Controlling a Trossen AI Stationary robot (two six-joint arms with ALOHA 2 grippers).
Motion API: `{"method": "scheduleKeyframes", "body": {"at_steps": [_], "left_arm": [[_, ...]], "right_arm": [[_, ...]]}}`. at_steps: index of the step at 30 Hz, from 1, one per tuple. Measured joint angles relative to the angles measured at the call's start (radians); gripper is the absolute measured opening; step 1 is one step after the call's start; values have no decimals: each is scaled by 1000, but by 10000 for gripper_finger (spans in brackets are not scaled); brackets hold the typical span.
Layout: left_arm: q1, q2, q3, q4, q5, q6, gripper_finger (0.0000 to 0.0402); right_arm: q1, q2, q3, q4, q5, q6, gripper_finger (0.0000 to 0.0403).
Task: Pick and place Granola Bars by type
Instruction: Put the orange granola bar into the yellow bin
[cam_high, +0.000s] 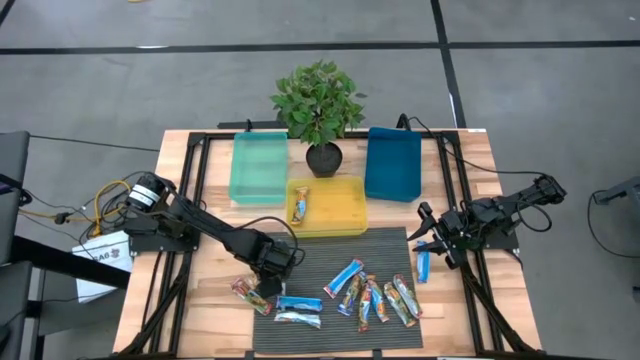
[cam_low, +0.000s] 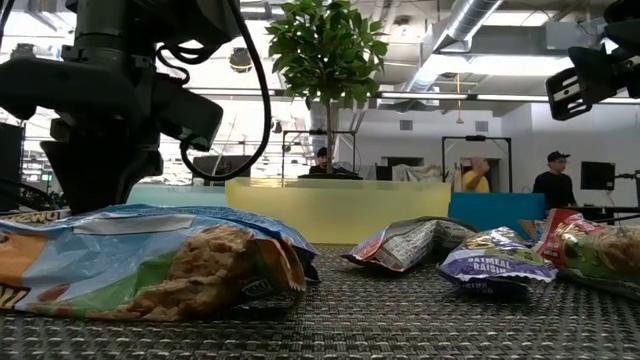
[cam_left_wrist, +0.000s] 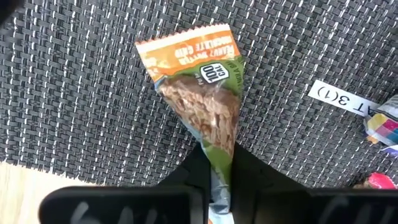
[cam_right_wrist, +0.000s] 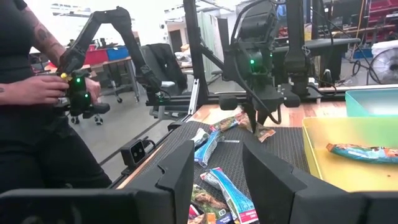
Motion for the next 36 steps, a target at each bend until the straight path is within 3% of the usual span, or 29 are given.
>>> {"method": "scheduleKeyframes", "body": {"at_steps": [6, 14, 26, 30, 36], "left_arm": [[1, -57, -1, 4, -38, 26, 40], [2, -205, -1, 43, -222, 28, 24], [54, -368, -1, 469, -503, 77, 37], [78, -375, -1, 597, -529, 75, 31], [91, -374, -1, 611, -531, 64, 28]], "right_arm": [[0, 0, 0, 0, 0, 0, 130], [0, 0, 0, 0, 0, 0, 130], [0, 0, 0, 0, 0, 0, 130], [0, 0, 0, 0, 0, 0, 130], [0, 0, 0, 0, 0, 0, 130]]}}
